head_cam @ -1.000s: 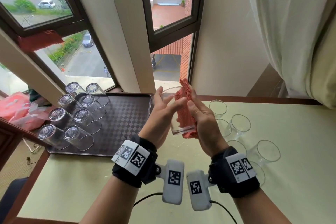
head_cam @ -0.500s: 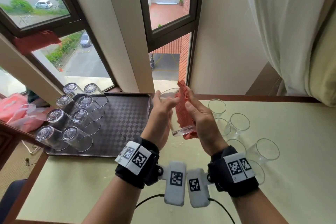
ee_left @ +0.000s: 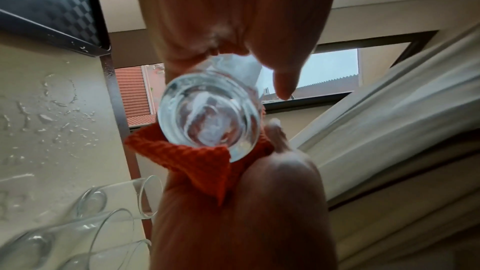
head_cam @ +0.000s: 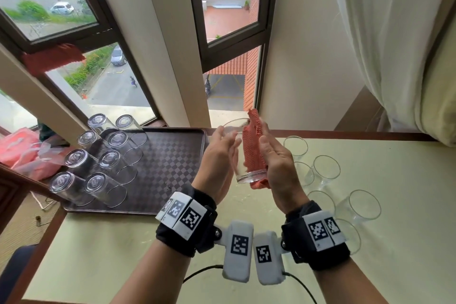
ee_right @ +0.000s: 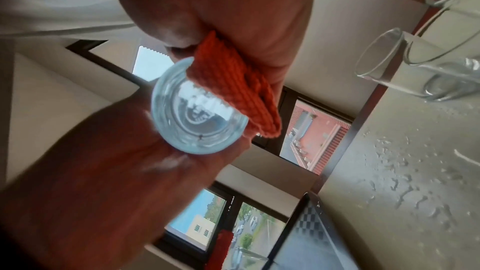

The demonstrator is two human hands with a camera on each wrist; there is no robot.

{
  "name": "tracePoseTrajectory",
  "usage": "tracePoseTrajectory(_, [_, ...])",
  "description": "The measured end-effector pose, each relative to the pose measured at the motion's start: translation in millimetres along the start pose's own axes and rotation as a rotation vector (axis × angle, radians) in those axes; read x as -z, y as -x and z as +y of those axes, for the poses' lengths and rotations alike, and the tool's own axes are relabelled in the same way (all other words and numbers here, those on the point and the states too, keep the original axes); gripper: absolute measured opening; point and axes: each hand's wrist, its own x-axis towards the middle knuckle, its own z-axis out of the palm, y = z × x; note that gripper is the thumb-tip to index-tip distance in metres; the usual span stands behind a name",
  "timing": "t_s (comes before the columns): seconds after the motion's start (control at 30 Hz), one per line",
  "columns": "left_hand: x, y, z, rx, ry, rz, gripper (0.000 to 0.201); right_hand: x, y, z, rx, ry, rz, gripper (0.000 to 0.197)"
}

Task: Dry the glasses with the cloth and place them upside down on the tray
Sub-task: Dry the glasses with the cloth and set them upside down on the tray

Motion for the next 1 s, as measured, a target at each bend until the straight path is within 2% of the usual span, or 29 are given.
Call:
tracePoseTrajectory(0.07, [-2.2, 0.0, -2.2, 0.006, -0.070, 0.015, 0.065, -2.8, 3.4, 1.1, -0.001, 0.024, -0.001, 0.040])
tracePoseTrajectory(0.1, [-1.7, -0.2, -4.3, 0.006, -0.082, 0.015, 0.071, -2.9, 4.9, 0.3, -0.025, 0.010, -0.016, 0.044])
tracePoseTrajectory(0.17, [-0.1, 0.6, -6.1, -0.019, -0.061, -0.041, 0.056, -1.1, 4.6, -1.8, -0.104, -0.115, -0.061, 0.044])
tracePoseTrajectory(0.27, [5.9, 4.3, -6.5, 0.013, -0.034, -0.123, 0.069, 4.3, 2.0, -7.9, -0.199, -0.363, -0.094, 0.045])
tracePoseTrajectory(0.3, [7.3, 4.1, -6.3, 0.020, -0.043, -0.135, 0.067, 5.5, 1.5, -8.5, -0.202, -0.385, -0.095, 0.046])
tracePoseTrajectory(0.43, [5.9, 2.0, 1.0, 0.016, -0.027, -0.065, 0.051, 7.8, 0.1, -1.4, -0.133, -0.137, -0.056, 0.052])
tracePoseTrajectory(0.47, [4.5, 1.6, 2.8, 0.011, -0.035, -0.083, 0.056, 7.4, 0.2, 0.5, -0.108, -0.100, -0.062, 0.055])
tracePoseTrajectory(0.5, [2.0, 1.5, 3.8, 0.012, -0.059, -0.099, 0.069, 6.7, 0.6, 1.1, -0.084, -0.091, -0.072, 0.056])
tracePoseTrajectory(0.57, [-1.2, 0.0, 2.2, 0.007, -0.111, -0.101, 0.095, 4.9, 1.5, 0.4, -0.066, -0.145, -0.104, 0.053])
tracePoseTrajectory(0.6, [-1.1, -0.3, 0.1, 0.005, -0.110, -0.104, 0.102, 4.6, 1.5, -0.3, -0.084, -0.212, -0.121, 0.050])
tracePoseTrajectory(0.73, [5.1, 1.1, -7.1, 0.042, -0.072, -0.215, 0.106, 11.5, -1.0, 3.1, -0.258, -0.509, -0.144, 0.046])
tracePoseTrajectory(0.8, [7.9, 2.6, -6.7, 0.034, -0.107, -0.187, 0.102, 15.4, -2.3, 4.1, -0.247, -0.466, -0.090, 0.045])
tracePoseTrajectory(0.9, [10.9, -2.6, -9.7, 0.083, -0.009, -0.082, 0.093, 17.2, -2.4, 4.0, -0.135, -0.158, -0.043, 0.043])
tracePoseTrajectory(1.0, [2.9, -5.5, -15.7, 0.092, -0.080, -0.046, 0.104, 11.4, -0.8, 8.7, -0.110, -0.100, -0.059, 0.046])
